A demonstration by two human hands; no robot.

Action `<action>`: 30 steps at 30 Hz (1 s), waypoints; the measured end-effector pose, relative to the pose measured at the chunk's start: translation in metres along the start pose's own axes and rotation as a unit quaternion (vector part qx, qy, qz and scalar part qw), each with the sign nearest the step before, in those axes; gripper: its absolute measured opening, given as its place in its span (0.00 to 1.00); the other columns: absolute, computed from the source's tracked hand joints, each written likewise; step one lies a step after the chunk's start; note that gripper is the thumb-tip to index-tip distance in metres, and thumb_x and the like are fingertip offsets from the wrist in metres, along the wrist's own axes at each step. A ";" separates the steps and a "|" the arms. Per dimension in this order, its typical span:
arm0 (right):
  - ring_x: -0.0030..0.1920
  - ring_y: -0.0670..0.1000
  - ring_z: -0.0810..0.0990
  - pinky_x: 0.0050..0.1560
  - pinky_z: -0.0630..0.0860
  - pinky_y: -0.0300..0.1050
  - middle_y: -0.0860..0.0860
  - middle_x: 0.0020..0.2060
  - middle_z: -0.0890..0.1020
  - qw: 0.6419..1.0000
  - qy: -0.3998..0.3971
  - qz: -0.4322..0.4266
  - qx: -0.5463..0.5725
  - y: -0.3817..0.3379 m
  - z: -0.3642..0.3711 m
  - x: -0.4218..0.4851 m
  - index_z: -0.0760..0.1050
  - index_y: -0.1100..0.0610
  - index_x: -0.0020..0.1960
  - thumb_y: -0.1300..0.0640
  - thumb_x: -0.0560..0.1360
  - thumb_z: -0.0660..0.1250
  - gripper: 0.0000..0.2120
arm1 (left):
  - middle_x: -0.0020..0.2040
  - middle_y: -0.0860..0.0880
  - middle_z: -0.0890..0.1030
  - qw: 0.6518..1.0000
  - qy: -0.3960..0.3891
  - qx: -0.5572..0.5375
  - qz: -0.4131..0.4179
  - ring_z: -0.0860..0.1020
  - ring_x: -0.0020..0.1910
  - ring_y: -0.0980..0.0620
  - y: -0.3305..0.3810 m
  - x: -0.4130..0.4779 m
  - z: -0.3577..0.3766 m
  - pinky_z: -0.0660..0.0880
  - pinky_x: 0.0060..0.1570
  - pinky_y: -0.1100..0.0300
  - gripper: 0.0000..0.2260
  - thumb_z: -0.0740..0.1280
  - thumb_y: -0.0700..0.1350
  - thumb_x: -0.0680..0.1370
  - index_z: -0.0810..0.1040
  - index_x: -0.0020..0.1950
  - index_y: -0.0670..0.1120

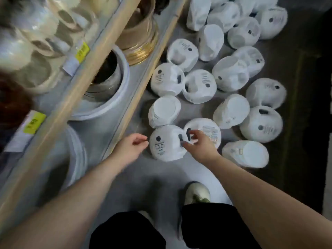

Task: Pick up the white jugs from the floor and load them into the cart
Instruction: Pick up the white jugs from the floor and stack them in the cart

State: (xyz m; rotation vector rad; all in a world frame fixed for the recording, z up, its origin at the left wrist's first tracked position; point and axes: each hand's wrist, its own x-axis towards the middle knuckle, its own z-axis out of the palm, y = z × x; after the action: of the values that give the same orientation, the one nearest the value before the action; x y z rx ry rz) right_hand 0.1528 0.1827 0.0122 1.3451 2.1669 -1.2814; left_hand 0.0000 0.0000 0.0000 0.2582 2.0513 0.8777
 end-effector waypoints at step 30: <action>0.65 0.51 0.68 0.68 0.66 0.48 0.54 0.70 0.60 0.994 -0.075 -0.005 0.078 -0.018 0.009 0.006 0.50 0.45 0.79 0.49 0.63 0.81 0.54 | 0.65 0.52 0.75 0.971 -0.010 -0.229 -0.066 0.78 0.59 0.50 -0.003 0.016 0.032 0.78 0.57 0.46 0.42 0.78 0.53 0.66 0.61 0.75 0.60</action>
State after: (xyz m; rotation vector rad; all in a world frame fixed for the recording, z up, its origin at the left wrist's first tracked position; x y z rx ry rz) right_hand 0.1332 0.1755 0.0126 1.2515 2.0115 -1.5318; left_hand 0.0160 0.0214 -0.0246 -0.1207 1.7634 1.2246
